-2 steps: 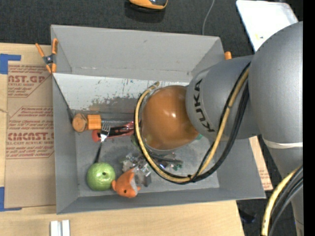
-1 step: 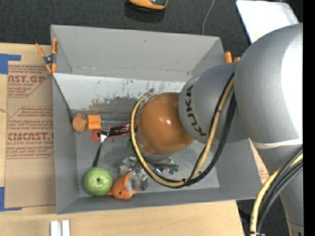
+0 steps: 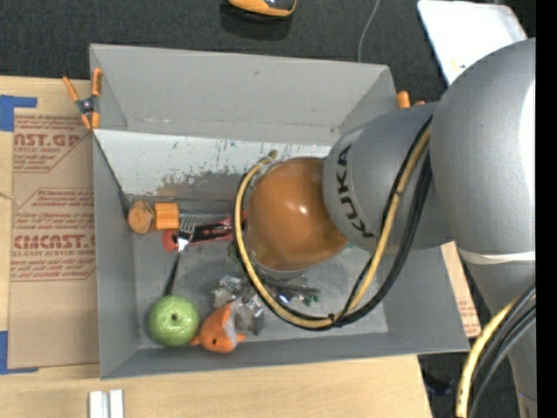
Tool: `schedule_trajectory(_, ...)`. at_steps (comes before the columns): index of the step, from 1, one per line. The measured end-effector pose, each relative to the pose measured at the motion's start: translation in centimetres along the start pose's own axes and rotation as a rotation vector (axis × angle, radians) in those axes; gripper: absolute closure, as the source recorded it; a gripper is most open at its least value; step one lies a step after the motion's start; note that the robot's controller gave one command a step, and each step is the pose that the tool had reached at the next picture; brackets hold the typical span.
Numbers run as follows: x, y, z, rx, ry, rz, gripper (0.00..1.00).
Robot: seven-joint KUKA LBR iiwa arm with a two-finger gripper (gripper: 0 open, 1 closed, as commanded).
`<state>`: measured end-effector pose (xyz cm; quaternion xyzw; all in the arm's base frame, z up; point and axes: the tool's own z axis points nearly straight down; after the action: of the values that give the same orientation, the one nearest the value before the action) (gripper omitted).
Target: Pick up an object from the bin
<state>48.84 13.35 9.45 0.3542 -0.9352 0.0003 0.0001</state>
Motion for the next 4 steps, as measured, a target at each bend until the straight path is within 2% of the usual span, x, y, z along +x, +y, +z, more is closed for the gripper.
schedule_trajectory(1,0.6,0.3,-5.3,0.001,-0.003,-0.021,1.0)
schedule_trajectory(2,0.5,0.1,-5.8,-0.004,0.005,-0.029,1.0)
schedule_trajectory(3,0.6,-0.7,-13.6,-0.005,0.006,-0.032,1.0)
schedule_trajectory(4,0.4,-0.6,-14.6,-0.006,0.004,-0.03,1.0)
